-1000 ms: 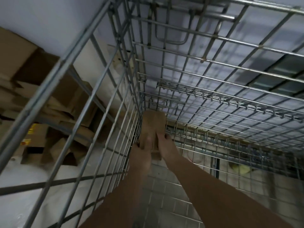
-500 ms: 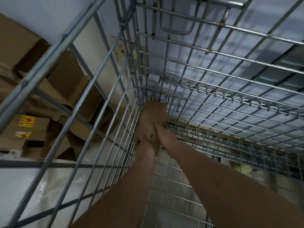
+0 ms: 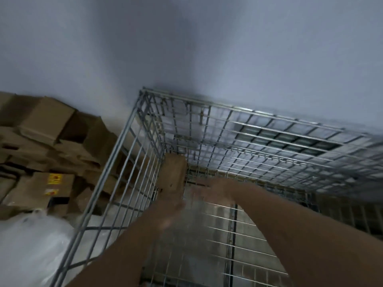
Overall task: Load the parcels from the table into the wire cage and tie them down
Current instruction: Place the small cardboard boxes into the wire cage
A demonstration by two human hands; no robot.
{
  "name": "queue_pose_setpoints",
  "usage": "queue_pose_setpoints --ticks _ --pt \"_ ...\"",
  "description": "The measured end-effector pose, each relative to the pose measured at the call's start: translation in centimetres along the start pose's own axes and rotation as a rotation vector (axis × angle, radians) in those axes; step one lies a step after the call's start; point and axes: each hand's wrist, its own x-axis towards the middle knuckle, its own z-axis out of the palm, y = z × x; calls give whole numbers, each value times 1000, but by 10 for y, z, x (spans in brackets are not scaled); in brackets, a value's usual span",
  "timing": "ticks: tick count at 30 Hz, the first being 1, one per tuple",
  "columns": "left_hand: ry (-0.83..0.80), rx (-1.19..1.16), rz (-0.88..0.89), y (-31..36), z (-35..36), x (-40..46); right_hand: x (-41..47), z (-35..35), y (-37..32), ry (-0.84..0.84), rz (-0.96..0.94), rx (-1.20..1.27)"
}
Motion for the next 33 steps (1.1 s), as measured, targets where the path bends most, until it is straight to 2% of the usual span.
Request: queue_pose_setpoints --ticks 3,6,7,13,18,22,26,33 --pt "-37 211 148 72 -36 -83 -90 -51 -4 44 57 -239" --pt "-30 580 229 145 -75 -176 -194 -110 -17 152 98 -280" --pt "4 639 254 170 -88 -210 -232 -130 -25 193 94 -275" --pt "280 811 484 313 -146 -435 -480 -239 -75 463 71 -232" --pt "473 844 648 388 -144 -583 -659 -284 -92 770 66 -180" --pt "552 779 764 418 -119 -639 -739 -279 -82 905 89 -125" --pt "572 775 842 440 -87 -659 -772 -258 -64 939 157 -81" --pt "419 880 950 464 -15 -657 -811 -203 -8 954 328 12"
